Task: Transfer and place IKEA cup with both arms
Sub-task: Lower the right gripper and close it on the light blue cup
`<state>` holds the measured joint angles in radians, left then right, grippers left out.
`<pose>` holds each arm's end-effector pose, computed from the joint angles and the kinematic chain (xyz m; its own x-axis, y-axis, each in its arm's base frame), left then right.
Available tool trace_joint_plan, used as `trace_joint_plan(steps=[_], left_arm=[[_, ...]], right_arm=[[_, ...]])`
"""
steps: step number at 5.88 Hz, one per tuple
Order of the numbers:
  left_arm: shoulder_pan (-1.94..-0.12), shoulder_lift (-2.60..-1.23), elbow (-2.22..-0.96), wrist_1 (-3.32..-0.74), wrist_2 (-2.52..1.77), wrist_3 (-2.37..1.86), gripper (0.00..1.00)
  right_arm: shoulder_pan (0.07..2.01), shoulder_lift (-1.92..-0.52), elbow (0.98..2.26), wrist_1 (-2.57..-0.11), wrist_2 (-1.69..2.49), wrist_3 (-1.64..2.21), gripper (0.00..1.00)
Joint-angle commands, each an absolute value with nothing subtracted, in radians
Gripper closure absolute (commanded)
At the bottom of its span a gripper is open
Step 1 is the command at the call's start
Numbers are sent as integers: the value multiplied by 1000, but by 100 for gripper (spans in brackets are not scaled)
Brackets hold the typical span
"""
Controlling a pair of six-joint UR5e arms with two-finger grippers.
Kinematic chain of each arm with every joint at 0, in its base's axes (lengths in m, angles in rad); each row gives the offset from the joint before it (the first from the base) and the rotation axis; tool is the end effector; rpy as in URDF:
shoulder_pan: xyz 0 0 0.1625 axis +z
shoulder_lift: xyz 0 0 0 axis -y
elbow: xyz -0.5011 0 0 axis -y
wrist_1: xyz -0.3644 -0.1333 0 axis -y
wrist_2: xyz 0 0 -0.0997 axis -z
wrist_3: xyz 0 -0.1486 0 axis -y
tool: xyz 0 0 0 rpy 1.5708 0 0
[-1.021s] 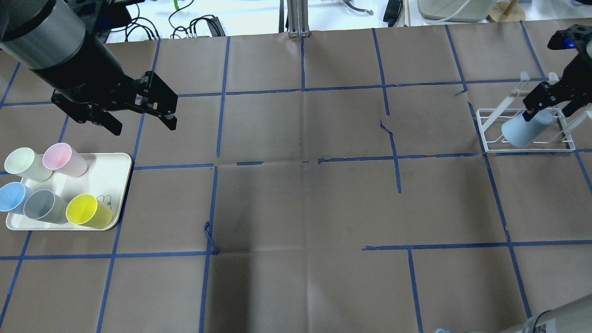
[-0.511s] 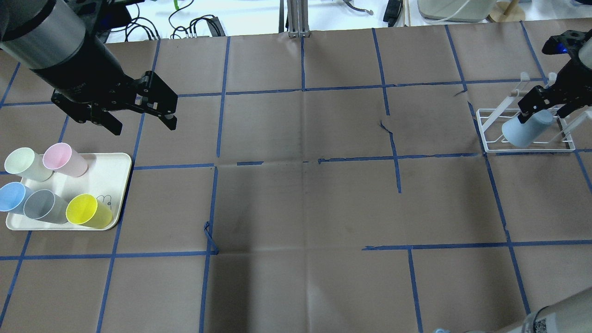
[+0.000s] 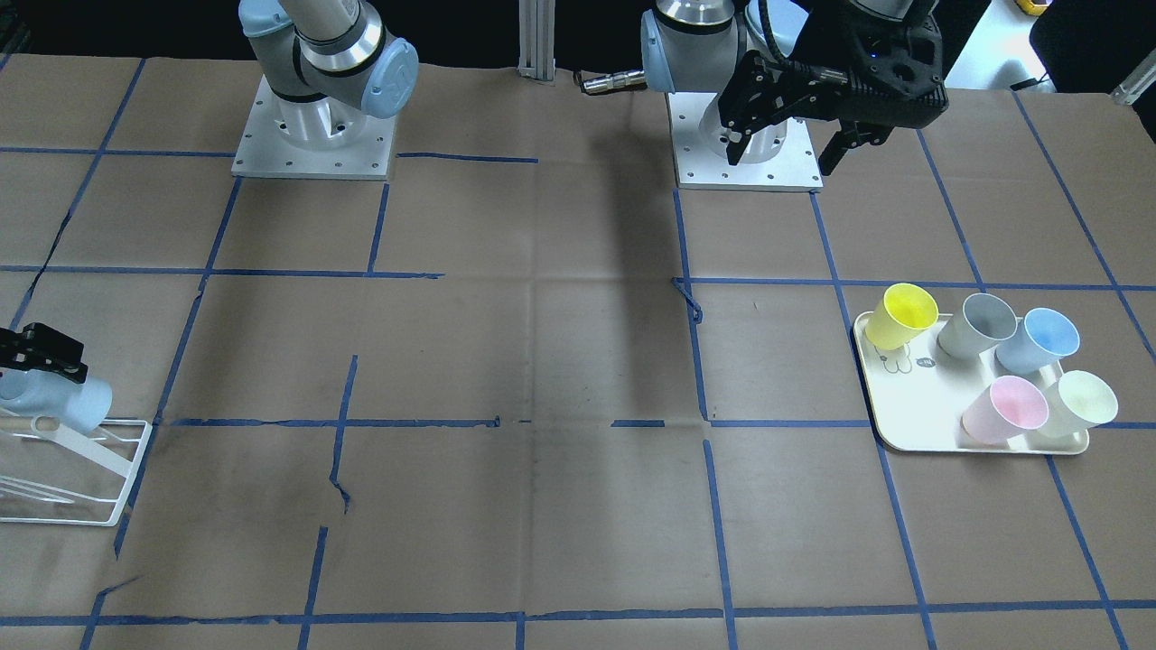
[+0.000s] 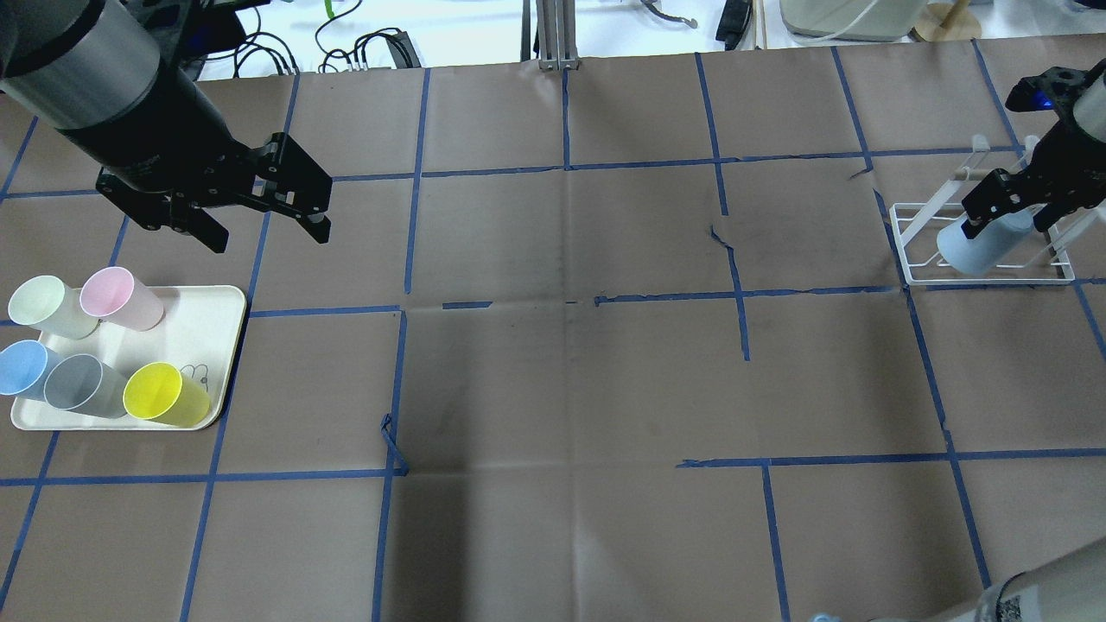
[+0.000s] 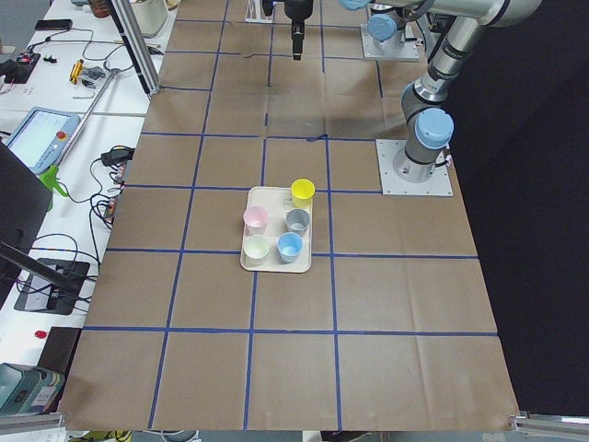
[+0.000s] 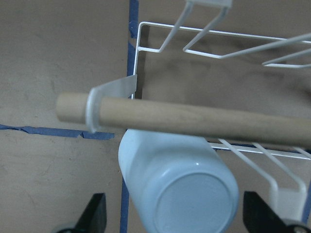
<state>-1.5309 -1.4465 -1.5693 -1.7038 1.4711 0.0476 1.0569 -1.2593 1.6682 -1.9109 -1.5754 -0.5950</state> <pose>-0.1321 -0.4036 0.5569 -0.9950 0.0072 0.0998 0.0075 1.0000 0.0025 -0.1682 -0.5678 0.3395 -0.9962 -0.0801 -0.0347 -0.0821 0.9948 0.0595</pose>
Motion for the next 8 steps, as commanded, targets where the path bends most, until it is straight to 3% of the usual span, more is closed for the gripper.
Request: trace_joint_plan(steps=[1, 2, 4, 8], left_arm=[[-1531, -1447, -1569, -1704, 1471, 48, 2], [-1531, -1447, -1569, -1704, 1471, 48, 2], [-1531, -1447, -1569, -1704, 1471, 48, 2], [-1531, -1447, -1569, -1704, 1471, 48, 2]], right_arm=[[1057, -1259, 1667, -1919, -1578, -588, 5], [1058, -1269, 1667, -1927, -1583, -584, 35], [1063, -1272, 1667, -1913, -1586, -583, 68], [1063, -1320, 1657, -1905, -1598, -586, 70]])
